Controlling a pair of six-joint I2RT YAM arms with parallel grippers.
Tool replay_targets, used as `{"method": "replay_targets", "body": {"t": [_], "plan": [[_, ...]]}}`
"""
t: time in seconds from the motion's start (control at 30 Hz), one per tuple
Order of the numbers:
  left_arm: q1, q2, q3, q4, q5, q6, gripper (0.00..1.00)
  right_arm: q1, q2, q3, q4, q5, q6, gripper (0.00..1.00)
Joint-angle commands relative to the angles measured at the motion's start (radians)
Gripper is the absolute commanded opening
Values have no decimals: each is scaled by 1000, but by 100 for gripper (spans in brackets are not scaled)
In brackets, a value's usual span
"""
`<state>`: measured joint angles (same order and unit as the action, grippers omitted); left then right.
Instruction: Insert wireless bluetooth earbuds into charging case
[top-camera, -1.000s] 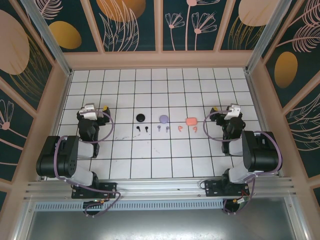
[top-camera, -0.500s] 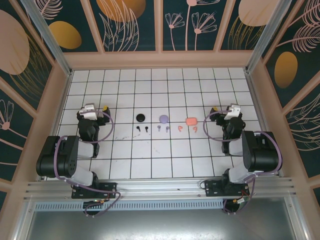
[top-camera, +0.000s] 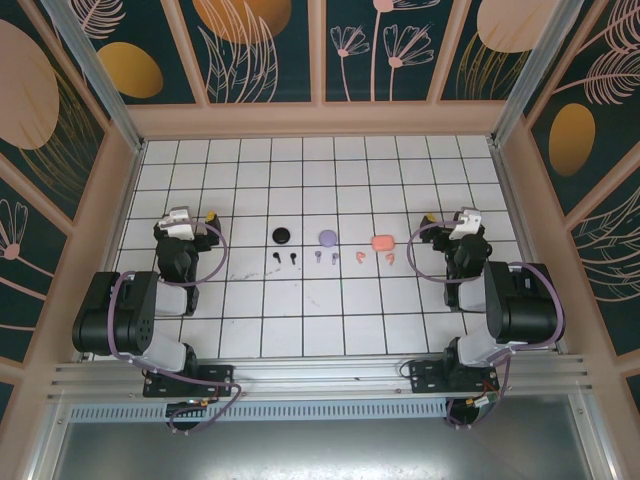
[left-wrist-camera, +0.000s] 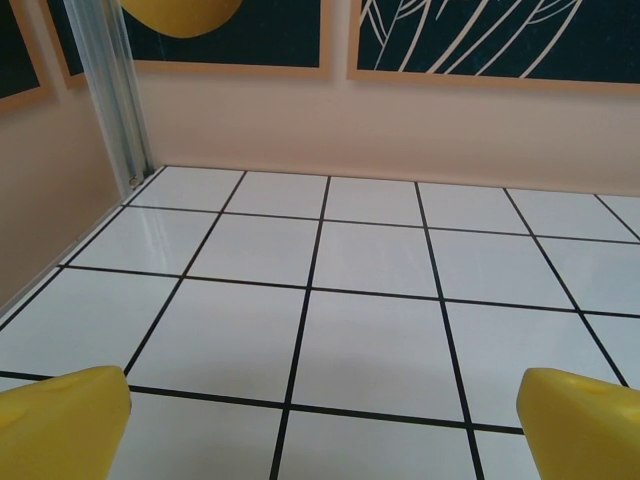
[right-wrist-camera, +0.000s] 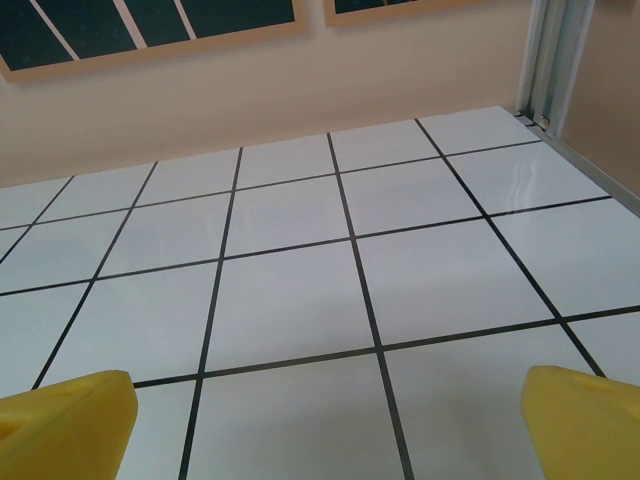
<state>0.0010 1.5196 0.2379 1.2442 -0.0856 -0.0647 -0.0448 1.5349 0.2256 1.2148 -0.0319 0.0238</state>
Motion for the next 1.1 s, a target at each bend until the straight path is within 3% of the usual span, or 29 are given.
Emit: {"method": "replay_targets", "body": {"t": [0.0,0.2,0.27,0.4,0.53,0.67,0.77,0.97,1.07], "plan": [[5,2,17,-4,14,-9,99,0,5,15,19,-13,-8,99],[5,-7,7,7,17,-8,98,8,-27,27,-31,-23,-18,97],[5,-25,17,-20,44,5,96,16,-119,69,-179,7,-16,98],[5,-131,90,-248,-56,-41,96,16,-301,187,-525,43,61,99],[4,-221,197,-542,-97,-93,95,14,-385,343,-851,130,317,99],[5,-273,340,-825,-78,-237,94,15,-364,500,-1100,14,360,99],[4,-298,416,-960,38,-346,91,54,-342,589,-1247,-43,357,97],[-15,-376,403,-992,239,-484,89,180,-187,773,-1550,-45,339,90],[-56,-395,391,-1024,255,-506,90,221,-85,823,-1614,-67,324,90]]}}
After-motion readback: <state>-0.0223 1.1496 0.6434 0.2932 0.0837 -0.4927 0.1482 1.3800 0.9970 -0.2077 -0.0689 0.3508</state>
